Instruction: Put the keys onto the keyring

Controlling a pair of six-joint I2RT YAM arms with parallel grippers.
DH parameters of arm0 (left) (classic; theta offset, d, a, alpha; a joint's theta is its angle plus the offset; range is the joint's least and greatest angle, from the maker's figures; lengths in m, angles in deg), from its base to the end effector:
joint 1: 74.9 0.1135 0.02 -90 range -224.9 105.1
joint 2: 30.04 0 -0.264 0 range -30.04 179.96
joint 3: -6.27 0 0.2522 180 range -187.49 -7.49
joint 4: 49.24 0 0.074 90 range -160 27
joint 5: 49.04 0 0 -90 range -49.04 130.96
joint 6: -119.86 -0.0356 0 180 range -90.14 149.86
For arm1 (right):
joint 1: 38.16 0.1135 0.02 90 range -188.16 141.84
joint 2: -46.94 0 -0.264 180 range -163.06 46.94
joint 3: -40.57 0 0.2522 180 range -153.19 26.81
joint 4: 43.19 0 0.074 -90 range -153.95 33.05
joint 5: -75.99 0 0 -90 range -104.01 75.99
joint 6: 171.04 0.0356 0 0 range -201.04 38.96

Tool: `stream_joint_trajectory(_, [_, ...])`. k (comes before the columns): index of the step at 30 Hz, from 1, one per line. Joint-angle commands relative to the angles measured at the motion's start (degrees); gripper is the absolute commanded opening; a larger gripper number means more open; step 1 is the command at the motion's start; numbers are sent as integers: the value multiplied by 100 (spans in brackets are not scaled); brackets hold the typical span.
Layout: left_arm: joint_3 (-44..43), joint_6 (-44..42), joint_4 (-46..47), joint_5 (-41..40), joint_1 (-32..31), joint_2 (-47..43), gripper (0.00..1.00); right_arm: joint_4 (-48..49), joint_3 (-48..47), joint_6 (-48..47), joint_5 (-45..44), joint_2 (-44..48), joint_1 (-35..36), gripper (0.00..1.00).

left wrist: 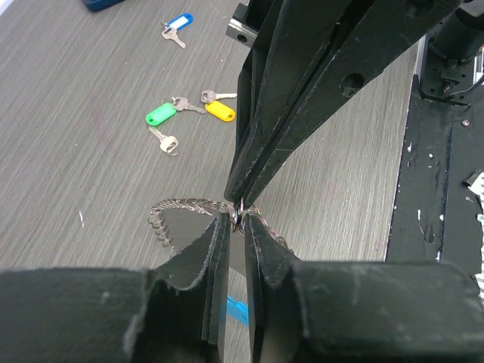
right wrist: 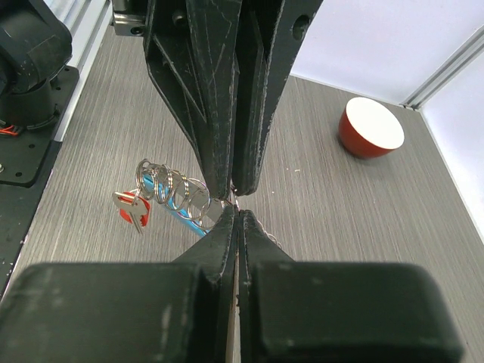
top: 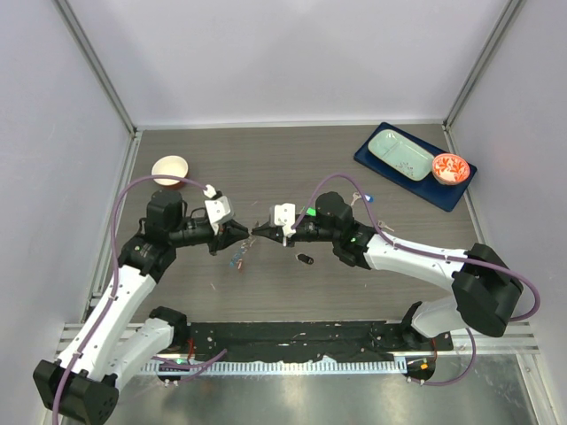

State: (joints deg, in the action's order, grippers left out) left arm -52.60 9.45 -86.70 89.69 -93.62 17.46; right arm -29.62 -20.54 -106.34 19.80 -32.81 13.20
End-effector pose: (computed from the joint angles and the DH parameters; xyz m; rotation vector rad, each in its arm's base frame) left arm 0.1585 -0.0820 0.3150 1.1298 1.5933 -0.8339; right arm 0.1813 0.2585 0.2835 -1.3826 1.0092 0.8286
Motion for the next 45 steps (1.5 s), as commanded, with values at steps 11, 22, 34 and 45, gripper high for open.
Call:
stream_joint_trajectory(11, [-139,1,6,-417,-149,66,9,378,-318,78,144,82,-11,1])
stream_joint_trajectory(22, [-8,466,436,-698,-255,119,11,422,-397,271,267,20,-20,1])
stream_joint_trajectory(34, [116,722,569,-689,-290,268,12,492,-556,728,662,-59,24,1])
stream_joint_trajectory(45, [274,1319,691,-839,-290,110,21,-605,-1215,1581,576,-190,6,1])
